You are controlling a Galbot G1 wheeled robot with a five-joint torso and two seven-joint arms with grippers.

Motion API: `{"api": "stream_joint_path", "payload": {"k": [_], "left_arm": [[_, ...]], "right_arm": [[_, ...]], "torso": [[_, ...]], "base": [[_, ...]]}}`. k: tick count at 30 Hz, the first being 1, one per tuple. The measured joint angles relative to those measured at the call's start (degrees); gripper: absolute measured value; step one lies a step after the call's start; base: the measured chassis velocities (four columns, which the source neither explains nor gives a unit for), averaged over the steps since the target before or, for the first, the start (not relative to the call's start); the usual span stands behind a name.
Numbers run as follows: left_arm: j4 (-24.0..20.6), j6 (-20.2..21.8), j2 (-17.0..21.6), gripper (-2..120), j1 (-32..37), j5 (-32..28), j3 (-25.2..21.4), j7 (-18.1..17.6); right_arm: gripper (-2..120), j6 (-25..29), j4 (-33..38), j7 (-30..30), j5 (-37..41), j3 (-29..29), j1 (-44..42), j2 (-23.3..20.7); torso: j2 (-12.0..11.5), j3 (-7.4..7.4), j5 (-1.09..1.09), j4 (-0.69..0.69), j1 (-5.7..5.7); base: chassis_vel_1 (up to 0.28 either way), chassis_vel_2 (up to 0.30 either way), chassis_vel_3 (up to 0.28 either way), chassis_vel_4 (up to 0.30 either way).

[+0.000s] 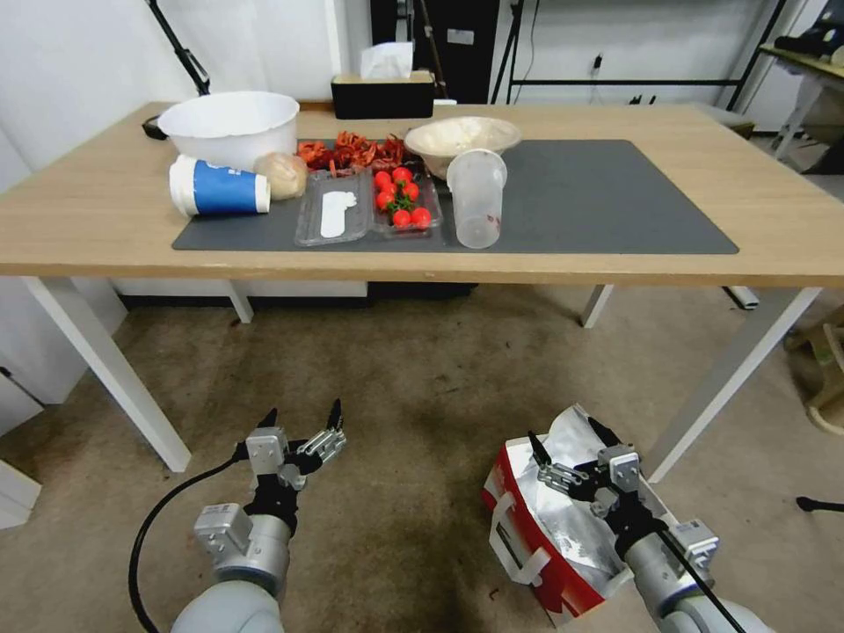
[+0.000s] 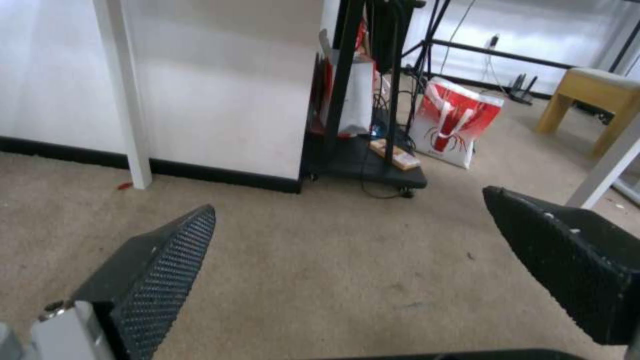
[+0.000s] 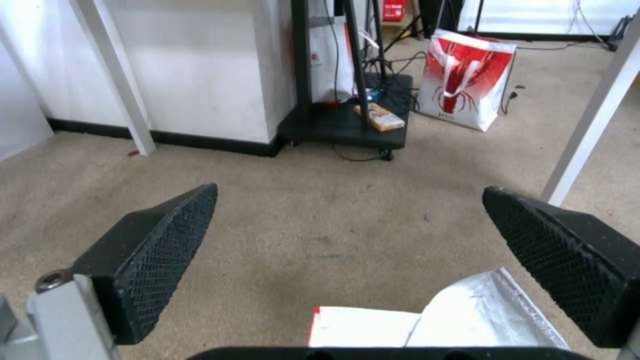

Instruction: Pick up the food delivery bag from the floor and place it on the table.

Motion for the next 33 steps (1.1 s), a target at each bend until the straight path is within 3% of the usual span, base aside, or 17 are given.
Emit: {"api": "stream_joint_path", "payload": {"k": [33], "left_arm": [[-0.03,-0.09,-0.05,100,0.09,0.42,0.18,-0.53]], "right_arm": [[100,0.25,-0.07,-0.21,0.05,-0.28,-0.21,0.10]], "torso": [[-7.22,-5.21,0.00,0.00,-1.99]], "base": [[0.000,0.000,0.000,0.000]]}}
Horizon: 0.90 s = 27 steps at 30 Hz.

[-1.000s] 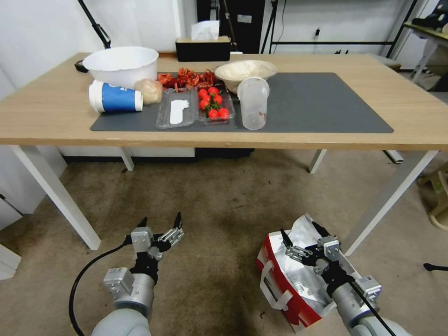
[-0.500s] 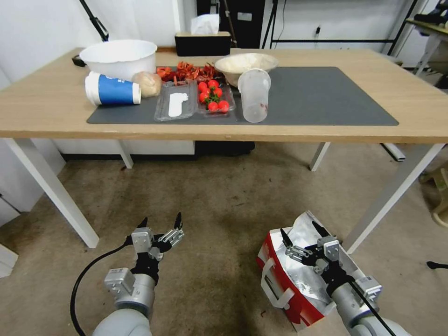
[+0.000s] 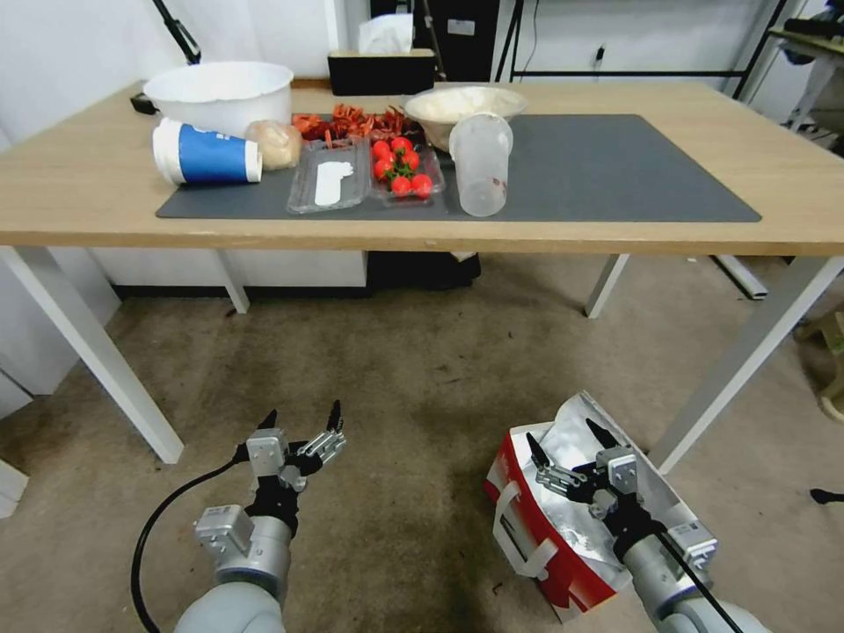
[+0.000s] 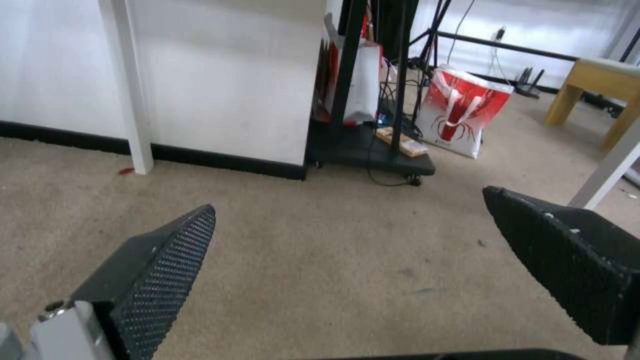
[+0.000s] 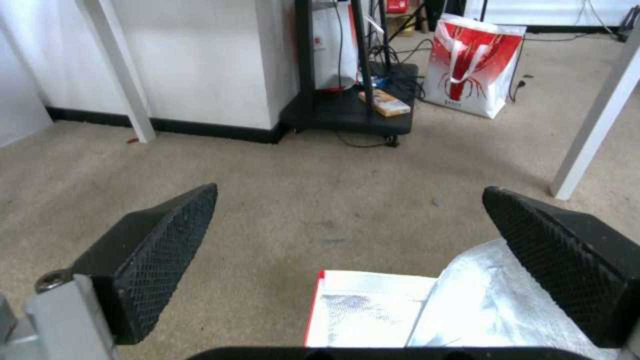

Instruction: Pick up the food delivery bag from the floor and place it on the table.

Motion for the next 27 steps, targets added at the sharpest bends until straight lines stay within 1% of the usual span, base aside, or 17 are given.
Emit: {"api": "stream_joint_path", "payload": {"k": [1,4,13,16,22,25,27], "left_arm": [[0.00,0.00,0.00,100,0.00,0.00,0.00,0.00],[-0.07,0.07,-0.02,100,0.05,0.11,0.01,-0.04],[-0.16,0.07,-0.02,100,0.11,0.10,-0.10,-0.05],[-0.18,0.07,-0.01,100,0.08,0.03,-0.14,-0.01],[-0.18,0.11,-0.05,100,0.06,0.02,-0.11,0.06],[-0.18,0.11,-0.06,100,0.08,0.02,-0.08,0.08],[-0.17,0.11,-0.06,100,0.09,0.02,-0.06,0.08]], "right_arm": [[100,0.00,0.00,0.00,0.00,0.00,0.00,0.00],[100,0.00,0.03,-0.03,0.00,-0.02,0.13,-0.01],[100,0.14,-0.18,-0.11,0.07,0.04,0.07,-0.19],[100,0.15,-0.18,-0.13,0.19,0.10,0.17,-0.21],[100,0.14,-0.14,-0.18,0.23,0.14,0.16,-0.21],[100,0.15,-0.13,-0.18,0.28,0.23,0.14,-0.21],[100,0.14,-0.13,-0.19,0.28,0.24,0.10,-0.21]], "torso": [[0.00,0.00,0.00,0.00,0.00],[-1.23,-0.98,0.00,0.00,-0.26],[-2.88,-2.29,0.00,0.00,-0.61],[-3.89,-3.08,0.00,0.00,-0.83],[-4.99,-3.92,0.00,0.00,-1.07],[-5.93,-4.79,0.00,0.00,-1.15],[-6.17,-5.01,0.00,0.00,-1.17]], "base": [[0.000,0.000,0.000,0.000],[0.000,0.000,0.000,0.000],[0.000,0.000,0.000,0.000],[0.000,0.000,0.000,0.000],[0.000,0.000,0.000,0.000],[0.000,0.000,0.000,0.000],[0.000,0.000,0.000,0.000]]}}
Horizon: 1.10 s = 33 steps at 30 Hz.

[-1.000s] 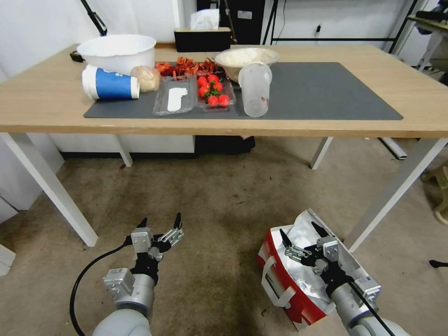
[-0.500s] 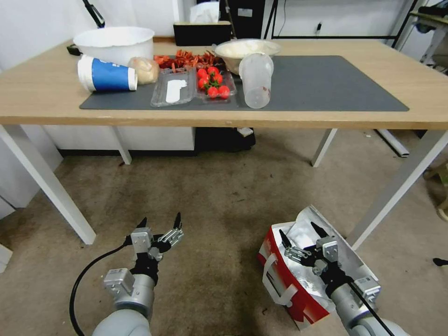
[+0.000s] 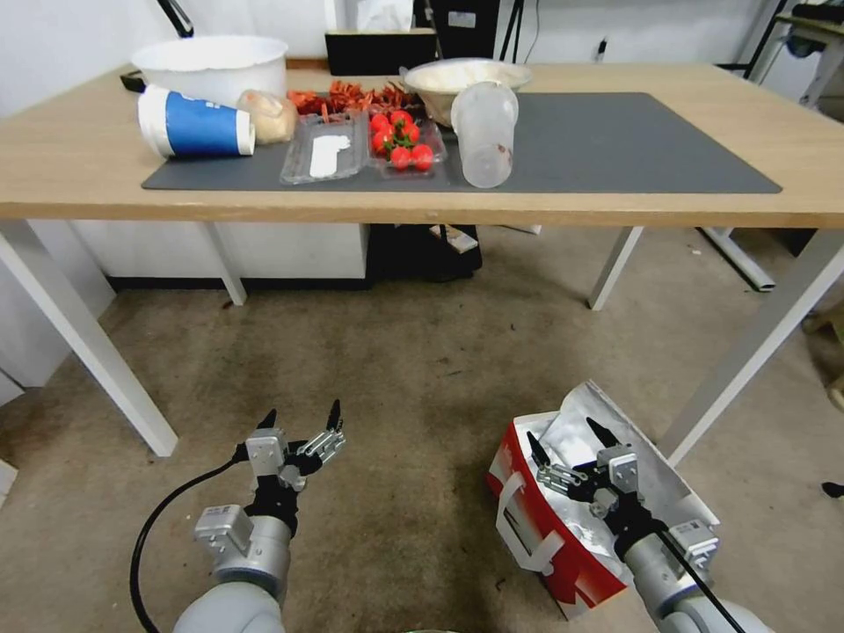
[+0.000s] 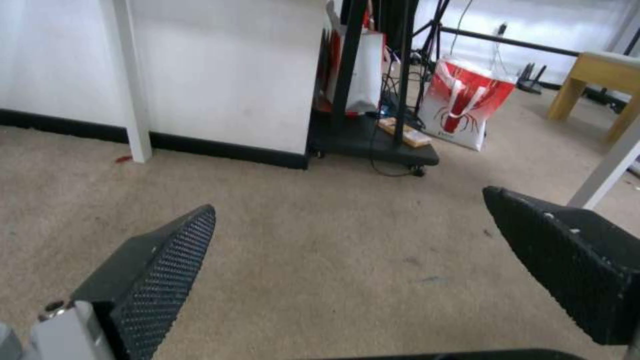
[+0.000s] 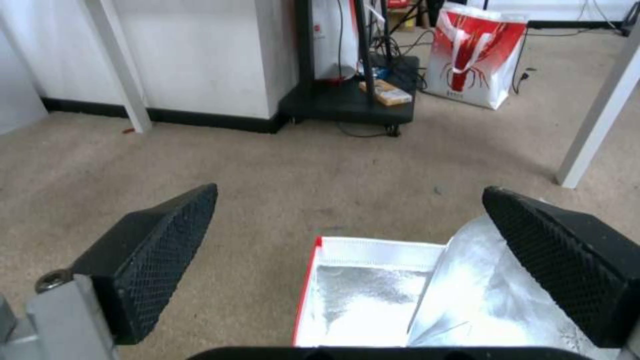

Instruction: Pick up the food delivery bag from the floor and place it on the table.

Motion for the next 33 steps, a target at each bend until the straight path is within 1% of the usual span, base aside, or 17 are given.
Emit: {"api": "stream_joint_path", "payload": {"k": [5,6,9,12,14,16,19,20,25,33], "left_arm": [[-0.05,0.00,0.01,100,0.04,-0.08,0.06,-0.03],[-0.09,0.00,0.02,100,0.05,-0.13,0.07,-0.03],[-0.10,0.00,0.03,100,0.06,-0.16,0.07,-0.04],[-0.12,0.00,0.06,100,0.06,-0.22,0.04,-0.08],[-0.12,0.00,0.06,100,0.06,-0.22,0.04,-0.08],[-0.14,0.01,0.06,100,0.06,-0.22,0.03,-0.10],[-0.20,0.01,0.04,100,0.08,-0.21,0.03,-0.10],[-0.22,0.01,0.02,100,0.12,-0.18,0.04,-0.12],[-0.29,0.00,-0.05,100,0.22,-0.06,0.03,-0.13],[-0.40,-0.14,-0.09,100,0.38,0.13,0.03,-0.13]], "right_arm": [[100,0.00,0.03,-0.01,0.02,0.03,-0.05,0.00],[100,0.00,0.04,-0.02,0.04,0.04,-0.04,0.00],[100,0.00,0.05,-0.02,0.04,0.04,-0.02,0.02],[100,0.03,0.04,-0.04,0.04,0.04,-0.01,0.08],[100,0.03,0.05,-0.04,0.04,0.04,-0.01,0.08],[100,0.05,0.05,-0.06,0.04,0.06,-0.01,0.05],[100,0.06,0.05,-0.06,0.05,0.08,-0.02,0.02],[100,0.08,0.05,-0.07,0.09,0.11,-0.02,-0.02],[100,0.10,0.05,-0.07,0.16,0.16,-0.08,-0.10],[100,0.18,0.13,-0.10,0.22,0.18,-0.16,-0.12]], "torso": [[-1.05,-0.90,0.00,0.00,-0.17],[-1.48,-1.31,0.00,0.00,-0.19],[-1.86,-1.65,0.00,0.00,-0.21],[-2.88,-2.57,0.00,0.00,-0.32],[-2.91,-2.60,0.00,0.00,-0.32],[-3.73,-3.34,0.00,0.00,-0.39],[-4.10,-3.72,0.00,0.00,-0.40],[-4.57,-3.95,0.00,0.00,-0.45],[-5.06,-3.94,0.00,0.00,-0.57],[-5.02,-3.94,0.00,0.00,-0.58]], "base": [[0.000,0.000,0.000,0.000],[0.000,0.000,0.000,0.000],[0.000,0.000,0.000,0.000],[0.000,0.000,0.000,0.000],[0.000,0.000,0.000,0.000],[0.000,0.000,0.000,0.000],[0.000,0.000,0.000,0.000],[0.000,0.000,0.000,0.000],[0.000,0.000,0.000,0.000],[0.000,0.000,0.000,0.000]]}}
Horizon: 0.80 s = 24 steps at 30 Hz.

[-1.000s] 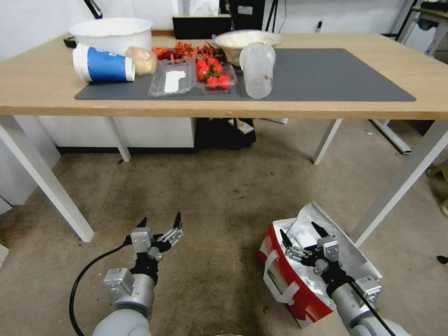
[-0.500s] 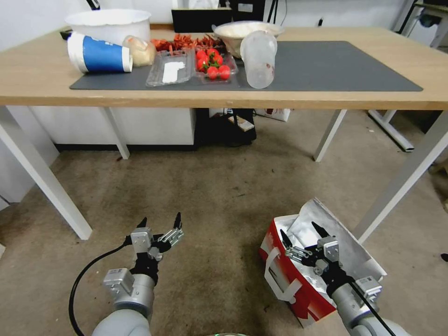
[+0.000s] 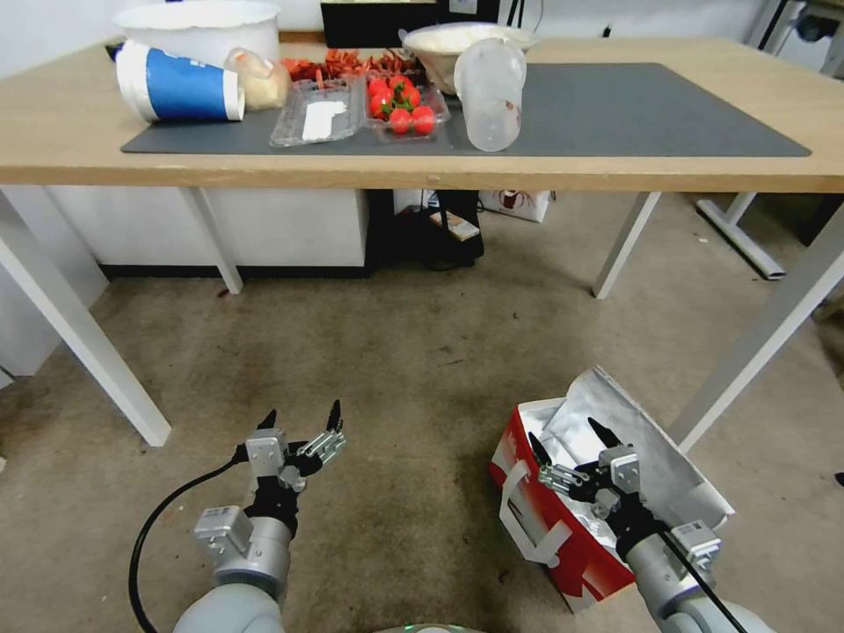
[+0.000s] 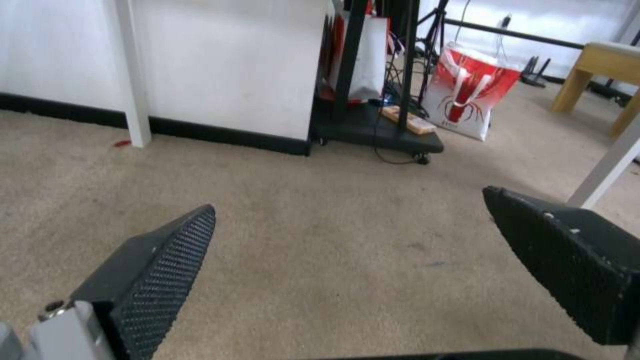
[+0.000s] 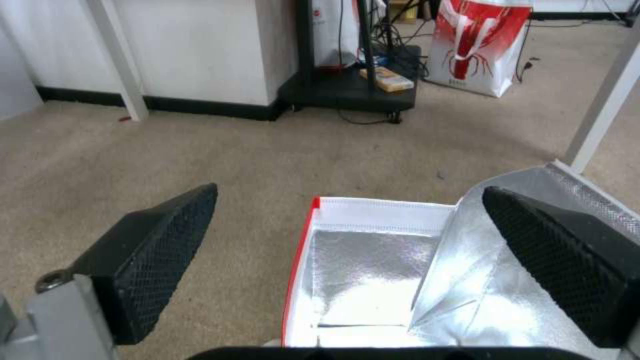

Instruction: Pick up the food delivery bag from the floor and place it on the table.

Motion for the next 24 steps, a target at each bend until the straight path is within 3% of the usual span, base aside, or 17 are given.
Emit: {"api": "stream_joint_path", "payload": {"k": [16,24], "left_arm": [[-0.18,-0.14,-0.31,100,0.08,0.24,0.04,0.00],[0.64,-1.23,-0.07,100,0.12,1.81,-0.44,1.71]], "right_arm": [[100,0.10,0.09,-0.04,0.07,0.09,-0.23,-0.10],[100,0.10,0.09,-0.02,0.08,0.03,-0.19,-0.16]], "torso": [[0.33,0.00,0.00,0.00,0.05],[0.43,0.00,-0.01,0.00,0.07]], "base": [[0.000,0.000,0.000,0.000],[0.000,0.000,0.000,0.000]]}}
